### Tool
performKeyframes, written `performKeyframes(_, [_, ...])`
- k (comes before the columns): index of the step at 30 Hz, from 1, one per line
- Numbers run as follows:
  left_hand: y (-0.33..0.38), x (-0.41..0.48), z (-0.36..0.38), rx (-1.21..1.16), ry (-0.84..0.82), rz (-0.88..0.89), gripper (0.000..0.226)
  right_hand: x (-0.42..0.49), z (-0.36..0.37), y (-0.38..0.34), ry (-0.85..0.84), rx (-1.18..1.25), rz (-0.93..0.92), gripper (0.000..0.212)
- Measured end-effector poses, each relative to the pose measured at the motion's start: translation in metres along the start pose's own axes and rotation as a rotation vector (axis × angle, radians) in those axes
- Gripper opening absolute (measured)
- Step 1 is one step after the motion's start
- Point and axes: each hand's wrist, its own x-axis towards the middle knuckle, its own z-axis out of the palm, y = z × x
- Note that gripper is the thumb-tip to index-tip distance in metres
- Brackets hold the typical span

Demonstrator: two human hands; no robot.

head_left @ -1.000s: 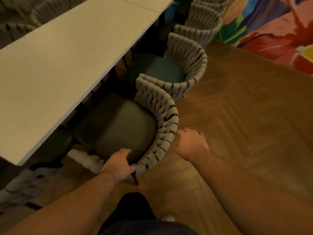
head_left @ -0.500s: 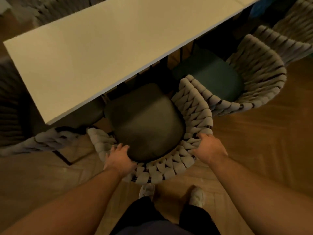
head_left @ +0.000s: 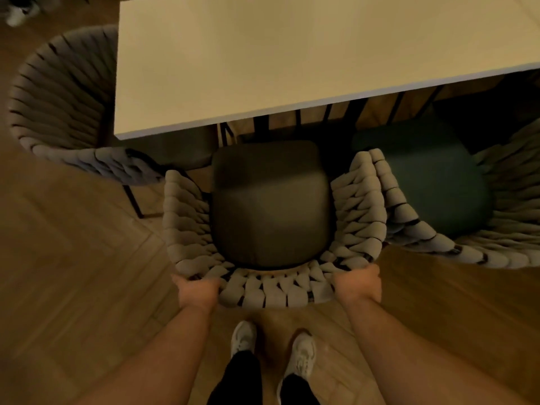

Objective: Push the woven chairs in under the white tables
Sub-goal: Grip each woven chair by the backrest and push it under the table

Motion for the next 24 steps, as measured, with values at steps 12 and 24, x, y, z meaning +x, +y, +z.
performKeyframes(12, [-0.032,0.008,0.027,-0.631,-0.276,-0.319,0.037,0.023,0.034,0.003,-0.314,0.841,0.457,0.04])
performKeyframes(24, [-0.031,-0.019,0.056,-0.735,-0.416,-0.47,0.048,0.042,0.009,0.004,-0.201,1.081,0.238,0.037])
